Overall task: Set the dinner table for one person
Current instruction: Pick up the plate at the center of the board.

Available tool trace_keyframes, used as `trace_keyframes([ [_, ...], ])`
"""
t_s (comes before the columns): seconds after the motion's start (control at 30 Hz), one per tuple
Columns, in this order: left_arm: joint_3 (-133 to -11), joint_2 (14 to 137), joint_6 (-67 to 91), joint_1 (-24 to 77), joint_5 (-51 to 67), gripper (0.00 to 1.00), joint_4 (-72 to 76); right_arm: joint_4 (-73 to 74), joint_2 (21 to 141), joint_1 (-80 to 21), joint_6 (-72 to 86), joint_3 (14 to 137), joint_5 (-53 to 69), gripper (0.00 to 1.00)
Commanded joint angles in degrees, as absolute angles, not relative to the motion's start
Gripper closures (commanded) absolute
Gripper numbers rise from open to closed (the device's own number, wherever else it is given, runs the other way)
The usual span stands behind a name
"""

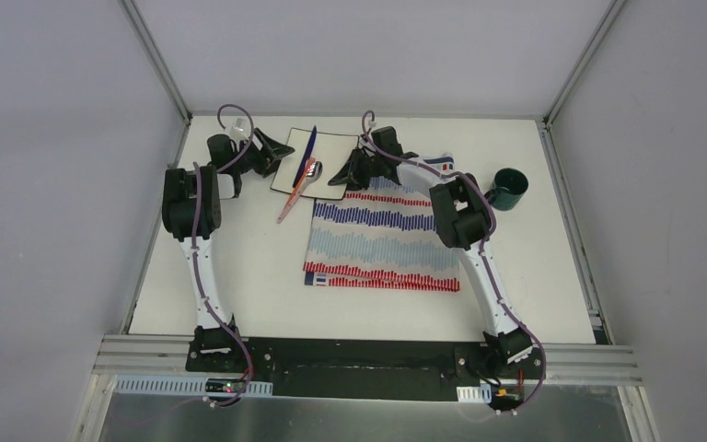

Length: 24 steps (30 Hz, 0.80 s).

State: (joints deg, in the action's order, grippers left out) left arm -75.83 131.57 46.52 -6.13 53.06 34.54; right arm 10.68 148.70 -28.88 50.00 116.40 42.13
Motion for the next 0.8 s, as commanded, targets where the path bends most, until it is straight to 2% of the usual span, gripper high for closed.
trace_keyframes([
  [0.0, -75.2, 140.0, 63.5, 1.7, 69.8, 0.18, 37.4, 9.2, 150.8, -36.8, 46.2, 114.2, 43.0, 1.00],
  [0.07, -76.3, 139.6, 59.8, 1.6, 69.5, 0.17, 32.5, 8.3, 149.8, -36.8, 46.6, 112.8, 43.1, 1.00],
  [0.2, -82.6, 137.7, 39.1, 1.8, 64.0, 0.22, 0.8, 6.9, 148.8, -36.9, 47.1, 111.0, 43.5, 1.00],
  [0.27, -85.9, 138.2, 34.9, 2.0, 63.3, 0.24, -6.1, 5.5, 148.8, -36.9, 48.0, 110.6, 43.9, 1.00],
  [0.33, -87.7, 139.1, 34.9, 2.3, 64.5, 0.28, -6.5, 4.8, 149.0, -36.9, 48.7, 110.7, 44.2, 1.00],
  [0.77, -96.0, 145.9, 30.2, 9.8, 67.1, 0.33, -11.0, 5.0, 150.7, -36.8, 49.5, 112.1, 45.0, 1.00],
])
